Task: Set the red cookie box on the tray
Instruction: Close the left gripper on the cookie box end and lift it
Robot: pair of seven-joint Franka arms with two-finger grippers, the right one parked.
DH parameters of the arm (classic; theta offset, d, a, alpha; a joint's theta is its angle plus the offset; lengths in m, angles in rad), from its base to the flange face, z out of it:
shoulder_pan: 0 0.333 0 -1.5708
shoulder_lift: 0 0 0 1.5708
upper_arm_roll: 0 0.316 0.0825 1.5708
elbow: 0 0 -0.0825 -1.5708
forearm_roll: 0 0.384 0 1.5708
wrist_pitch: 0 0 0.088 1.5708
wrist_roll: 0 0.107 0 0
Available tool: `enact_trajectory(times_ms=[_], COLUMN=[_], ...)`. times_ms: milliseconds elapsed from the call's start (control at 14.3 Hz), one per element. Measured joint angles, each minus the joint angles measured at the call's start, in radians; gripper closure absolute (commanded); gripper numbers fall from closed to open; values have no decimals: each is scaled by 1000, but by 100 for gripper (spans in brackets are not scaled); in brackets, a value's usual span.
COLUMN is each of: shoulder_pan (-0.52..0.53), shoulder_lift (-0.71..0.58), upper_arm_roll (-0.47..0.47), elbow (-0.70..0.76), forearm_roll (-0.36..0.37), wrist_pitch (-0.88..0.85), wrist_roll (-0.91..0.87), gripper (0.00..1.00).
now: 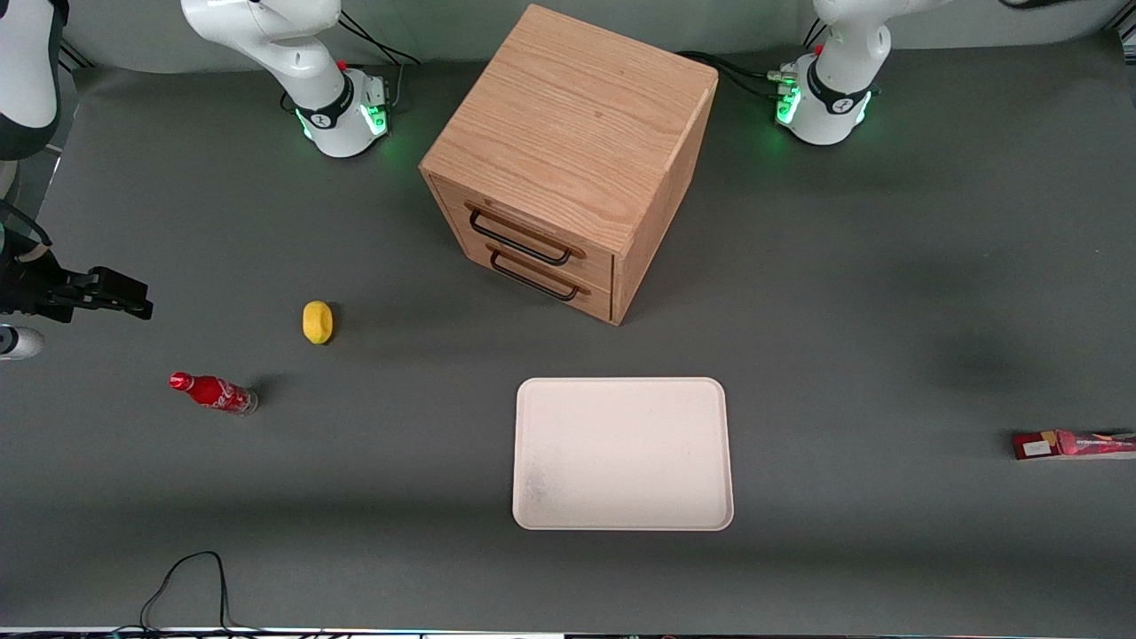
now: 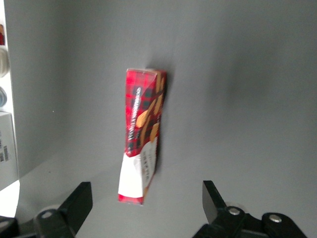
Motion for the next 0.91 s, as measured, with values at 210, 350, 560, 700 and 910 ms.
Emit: enact_trajectory(times_ms=[210, 350, 560, 700, 910], shoulder_pan=[6, 6, 11, 19, 29], shoulder_lift=[137, 189, 249, 273, 289], upper_arm_roll=[-3, -7, -6, -5, -5], elbow=[113, 133, 141, 141, 141], forearm_roll=[-16, -23, -67, -95, -125], wrist_pitch=[52, 81, 101, 102, 102], wrist_roll=[41, 43, 44, 44, 44], gripper=[2, 2, 4, 14, 86])
